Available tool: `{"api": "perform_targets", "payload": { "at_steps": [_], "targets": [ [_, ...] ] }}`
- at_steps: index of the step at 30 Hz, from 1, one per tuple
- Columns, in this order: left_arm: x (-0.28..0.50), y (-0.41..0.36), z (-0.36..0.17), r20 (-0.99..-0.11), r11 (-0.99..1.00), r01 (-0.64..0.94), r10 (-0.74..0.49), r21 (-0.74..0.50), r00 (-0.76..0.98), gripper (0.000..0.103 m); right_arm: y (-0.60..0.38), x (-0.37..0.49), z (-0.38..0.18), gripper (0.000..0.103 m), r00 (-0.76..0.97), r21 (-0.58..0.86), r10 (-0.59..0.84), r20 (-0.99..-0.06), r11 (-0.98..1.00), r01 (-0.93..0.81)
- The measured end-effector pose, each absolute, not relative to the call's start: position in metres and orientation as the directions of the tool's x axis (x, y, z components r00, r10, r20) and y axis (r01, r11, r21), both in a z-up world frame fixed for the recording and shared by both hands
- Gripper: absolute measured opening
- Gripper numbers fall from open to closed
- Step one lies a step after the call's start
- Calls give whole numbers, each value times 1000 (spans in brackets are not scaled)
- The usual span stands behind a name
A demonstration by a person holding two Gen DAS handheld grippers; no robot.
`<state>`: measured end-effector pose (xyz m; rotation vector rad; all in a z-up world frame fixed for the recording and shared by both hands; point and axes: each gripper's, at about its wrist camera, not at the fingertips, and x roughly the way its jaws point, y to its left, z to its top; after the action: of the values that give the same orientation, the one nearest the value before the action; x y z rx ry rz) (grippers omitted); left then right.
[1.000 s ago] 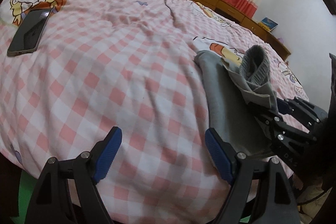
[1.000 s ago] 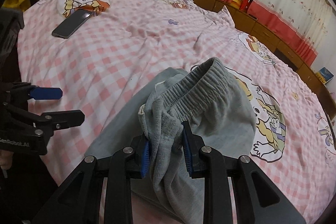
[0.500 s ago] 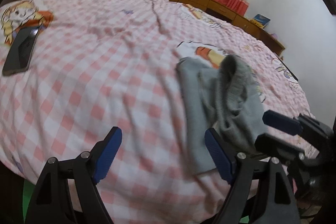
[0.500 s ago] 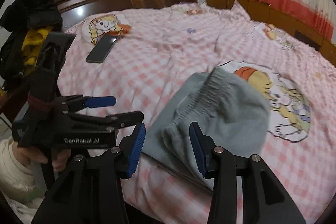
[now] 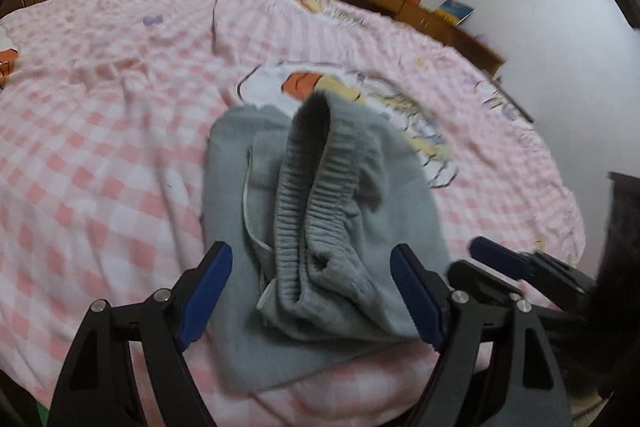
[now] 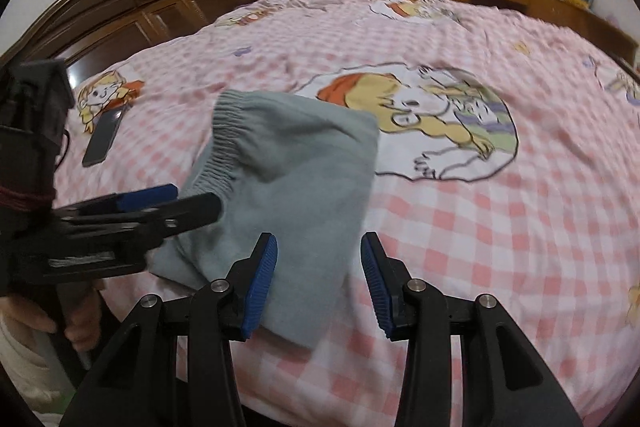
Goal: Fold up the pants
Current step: 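Fold the lifted waistband over the stack with the right tool, then grasp the folded waistband with the left tool while the right tool holds the pants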
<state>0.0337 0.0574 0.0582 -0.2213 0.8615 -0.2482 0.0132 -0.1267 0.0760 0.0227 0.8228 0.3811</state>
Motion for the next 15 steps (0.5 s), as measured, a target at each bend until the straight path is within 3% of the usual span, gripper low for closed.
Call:
{"api": "perform_targets", "payload": {
  "at_steps": [2, 3, 5, 8, 11, 15],
  "targets": [
    [35, 52, 54, -712, 940, 129, -325, -315, 622, 57, -132, 15, 72, 44, 611, 178, 338, -716, 935, -308],
    [34, 51, 53, -702, 930, 138, -349, -340, 622, 54, -134, 15, 70, 44, 609, 186, 340, -716, 935, -304],
    [34, 49, 52, -694, 930, 125, -342, -345, 633, 31, -137, 16, 68, 44, 608, 202, 348, -714, 933, -297],
    [36, 60, 54, -682, 915, 91, -357, -394, 638, 22, -140, 20, 69, 44, 610, 223, 359, -706, 931, -289],
    [28, 74, 68, -630, 900, 89, -366, -426, 685, 21, -137, 26, 73, 44, 618, 232, 373, -692, 926, -298],
    [29, 84, 65, -650, 897, 79, -372, -434, 662, 23, -126, 34, 79, 44, 627, 241, 405, -665, 912, -333]
  ]
}}
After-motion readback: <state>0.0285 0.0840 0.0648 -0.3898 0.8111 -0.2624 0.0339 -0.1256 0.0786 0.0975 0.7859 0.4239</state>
